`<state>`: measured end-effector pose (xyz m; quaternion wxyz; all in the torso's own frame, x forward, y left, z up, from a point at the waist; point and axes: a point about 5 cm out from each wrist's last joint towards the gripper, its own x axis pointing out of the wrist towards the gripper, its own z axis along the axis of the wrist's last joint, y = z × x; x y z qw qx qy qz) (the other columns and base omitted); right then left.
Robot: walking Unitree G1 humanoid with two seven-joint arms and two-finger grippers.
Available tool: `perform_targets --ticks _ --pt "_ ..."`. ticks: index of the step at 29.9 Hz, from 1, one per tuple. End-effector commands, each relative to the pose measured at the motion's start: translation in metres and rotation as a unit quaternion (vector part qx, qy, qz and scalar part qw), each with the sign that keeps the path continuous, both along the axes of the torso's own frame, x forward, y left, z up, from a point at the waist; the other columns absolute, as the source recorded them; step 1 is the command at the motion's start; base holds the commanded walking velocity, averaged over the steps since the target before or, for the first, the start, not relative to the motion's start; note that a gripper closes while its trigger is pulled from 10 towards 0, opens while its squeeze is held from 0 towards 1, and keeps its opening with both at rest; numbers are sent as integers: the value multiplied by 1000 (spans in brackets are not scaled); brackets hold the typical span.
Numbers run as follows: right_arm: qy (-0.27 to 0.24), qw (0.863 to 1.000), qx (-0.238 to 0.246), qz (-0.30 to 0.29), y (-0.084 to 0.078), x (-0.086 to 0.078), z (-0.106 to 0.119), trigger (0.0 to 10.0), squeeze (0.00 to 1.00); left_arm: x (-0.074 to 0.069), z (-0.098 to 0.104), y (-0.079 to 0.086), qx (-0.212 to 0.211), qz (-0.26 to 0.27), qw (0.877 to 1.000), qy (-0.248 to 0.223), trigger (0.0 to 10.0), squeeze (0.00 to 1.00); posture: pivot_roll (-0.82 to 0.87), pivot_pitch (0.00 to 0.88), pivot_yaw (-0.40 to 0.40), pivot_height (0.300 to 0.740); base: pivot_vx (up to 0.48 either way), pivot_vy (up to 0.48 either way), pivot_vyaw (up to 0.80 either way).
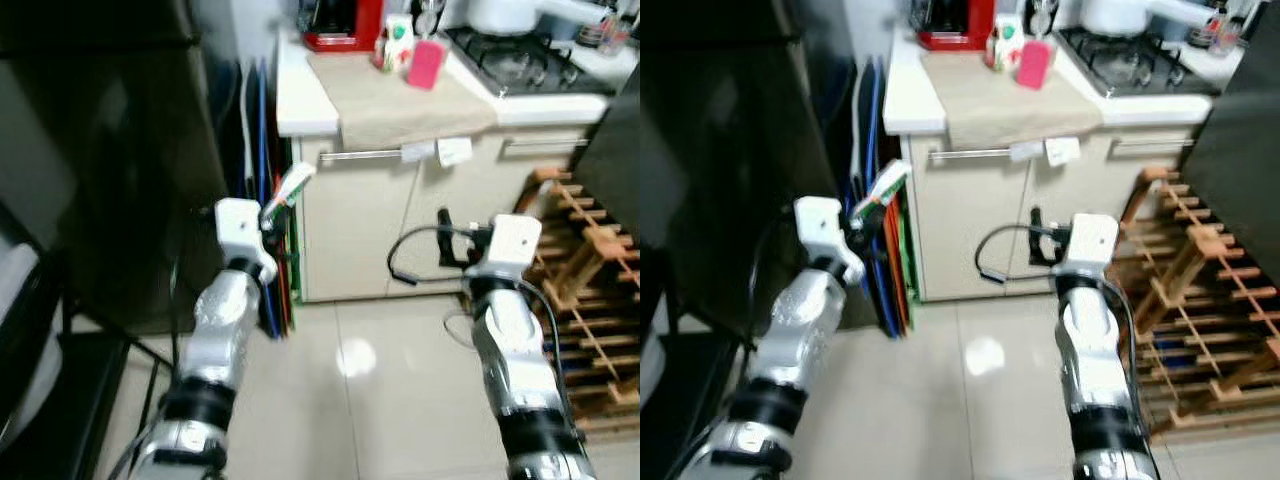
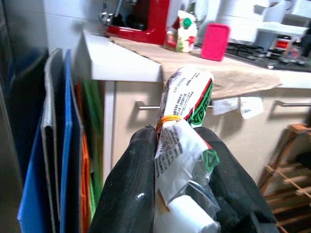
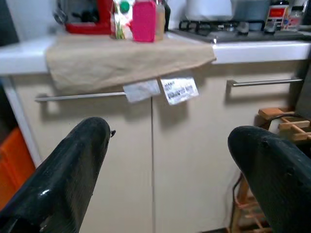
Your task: Restocking fridge
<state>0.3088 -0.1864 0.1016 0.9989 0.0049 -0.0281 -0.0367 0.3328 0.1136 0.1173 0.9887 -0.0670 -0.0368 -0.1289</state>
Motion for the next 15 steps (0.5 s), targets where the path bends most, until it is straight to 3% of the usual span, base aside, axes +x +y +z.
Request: perform_targets --ticks 1,15 --pt "-14 1000 -3 15 10 4 6 10000 0 2 -1 12 4 20 1000 1 10000 0 -117 0 47 732 375 -296 0" --pt "-1 1000 -10 14 6 2 0 10000 0 4 -2 2 -3 2 1000 4 10000 0 -125 0 48 732 336 -335 0"
